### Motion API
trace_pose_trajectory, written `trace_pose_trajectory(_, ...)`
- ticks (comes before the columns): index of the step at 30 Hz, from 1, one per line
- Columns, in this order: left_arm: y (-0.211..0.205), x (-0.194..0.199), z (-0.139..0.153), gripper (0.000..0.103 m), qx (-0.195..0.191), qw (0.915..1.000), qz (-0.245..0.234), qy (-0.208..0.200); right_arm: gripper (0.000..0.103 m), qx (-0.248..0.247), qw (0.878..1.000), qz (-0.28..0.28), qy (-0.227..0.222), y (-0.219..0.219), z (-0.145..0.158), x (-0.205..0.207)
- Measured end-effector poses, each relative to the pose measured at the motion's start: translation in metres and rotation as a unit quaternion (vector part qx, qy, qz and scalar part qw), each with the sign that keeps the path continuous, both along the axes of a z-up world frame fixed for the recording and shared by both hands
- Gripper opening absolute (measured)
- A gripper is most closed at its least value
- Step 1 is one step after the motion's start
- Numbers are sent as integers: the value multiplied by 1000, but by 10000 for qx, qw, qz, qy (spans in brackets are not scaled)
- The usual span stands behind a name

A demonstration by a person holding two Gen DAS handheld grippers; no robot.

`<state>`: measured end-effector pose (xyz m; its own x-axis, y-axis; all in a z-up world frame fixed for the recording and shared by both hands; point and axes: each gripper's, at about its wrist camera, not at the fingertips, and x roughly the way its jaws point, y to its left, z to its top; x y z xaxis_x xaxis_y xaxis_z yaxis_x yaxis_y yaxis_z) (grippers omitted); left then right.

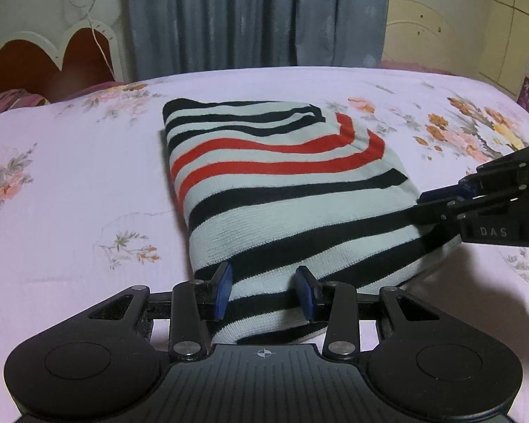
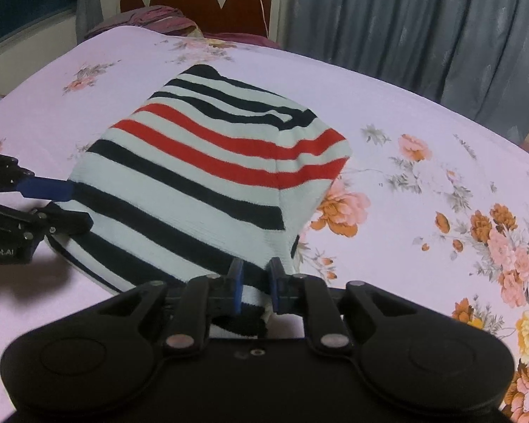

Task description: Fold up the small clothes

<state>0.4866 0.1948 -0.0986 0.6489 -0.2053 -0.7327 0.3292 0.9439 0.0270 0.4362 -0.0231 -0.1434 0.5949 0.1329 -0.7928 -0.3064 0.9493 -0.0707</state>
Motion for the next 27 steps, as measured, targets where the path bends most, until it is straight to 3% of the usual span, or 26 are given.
trace_pose_trajectory(10, -5, 0, -1, 39, 172, 9998, 93, -45, 15, -66, 9999, -22, -132, 3, 0, -7)
trace_pose_trajectory(17, 5, -24, 21, 39, -196, 9994, 229, -191, 16, 182, 9992, -80, -347, -4, 23, -26)
trace_pose_trajectory(21, 6, -20, 5, 39, -107, 9995, 281, 51, 16, 173, 9996, -172, -118, -6, 11, -18)
trace_pose_trajectory(27, 1, -23, -4, 39, -40, 9994, 351, 39, 19, 289, 9989, -362, 114, -10, -10, -15)
